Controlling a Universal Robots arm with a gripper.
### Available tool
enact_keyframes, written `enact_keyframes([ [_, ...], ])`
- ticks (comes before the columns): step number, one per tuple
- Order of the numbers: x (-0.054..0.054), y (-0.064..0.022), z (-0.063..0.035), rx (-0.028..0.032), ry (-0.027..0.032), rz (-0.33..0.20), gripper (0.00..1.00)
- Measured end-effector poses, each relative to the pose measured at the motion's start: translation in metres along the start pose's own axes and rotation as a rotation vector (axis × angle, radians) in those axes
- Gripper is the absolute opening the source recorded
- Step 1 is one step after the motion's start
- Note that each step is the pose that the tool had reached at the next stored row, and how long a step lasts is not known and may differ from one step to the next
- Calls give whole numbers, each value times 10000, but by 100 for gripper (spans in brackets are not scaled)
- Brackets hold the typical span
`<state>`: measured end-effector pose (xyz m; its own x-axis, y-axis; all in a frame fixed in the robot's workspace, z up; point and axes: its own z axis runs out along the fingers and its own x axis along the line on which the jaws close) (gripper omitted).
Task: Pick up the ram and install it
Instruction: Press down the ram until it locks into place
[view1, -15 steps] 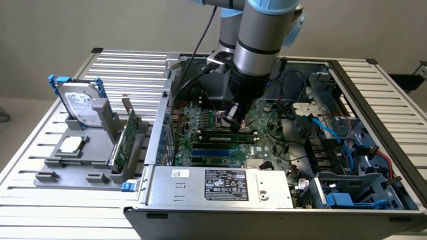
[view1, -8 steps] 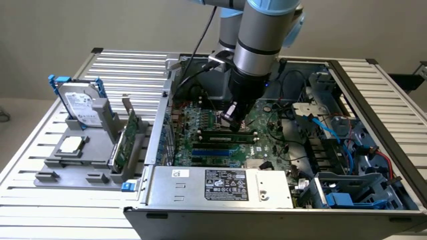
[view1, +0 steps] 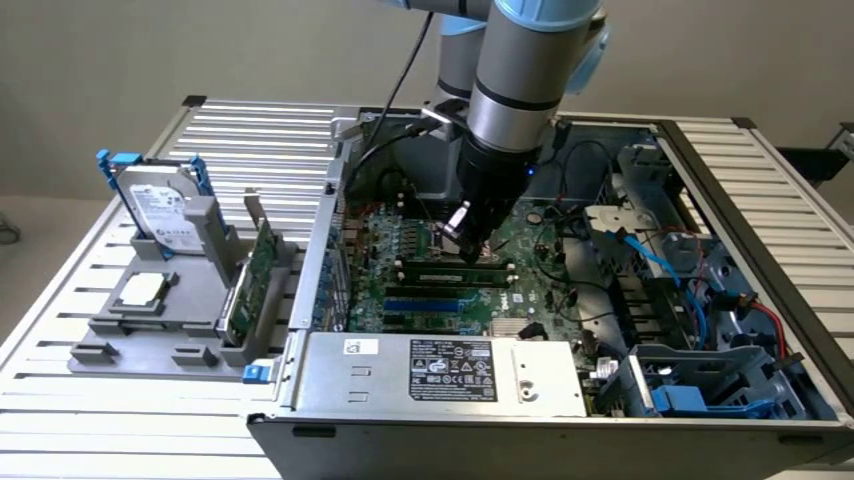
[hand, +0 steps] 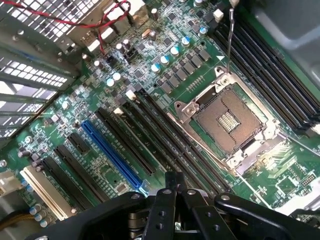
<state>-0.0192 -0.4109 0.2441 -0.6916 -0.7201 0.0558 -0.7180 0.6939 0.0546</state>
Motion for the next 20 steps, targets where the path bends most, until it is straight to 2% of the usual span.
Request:
enact_keyframes([
  [6, 0, 0, 0, -39, -50, 805, 11],
  [9, 0, -1, -2, -38, -91, 1129, 11],
  [12, 0, 1, -9, -9, -152, 1418, 11],
  [20, 2, 6, -64, 115, -358, 2028, 11],
])
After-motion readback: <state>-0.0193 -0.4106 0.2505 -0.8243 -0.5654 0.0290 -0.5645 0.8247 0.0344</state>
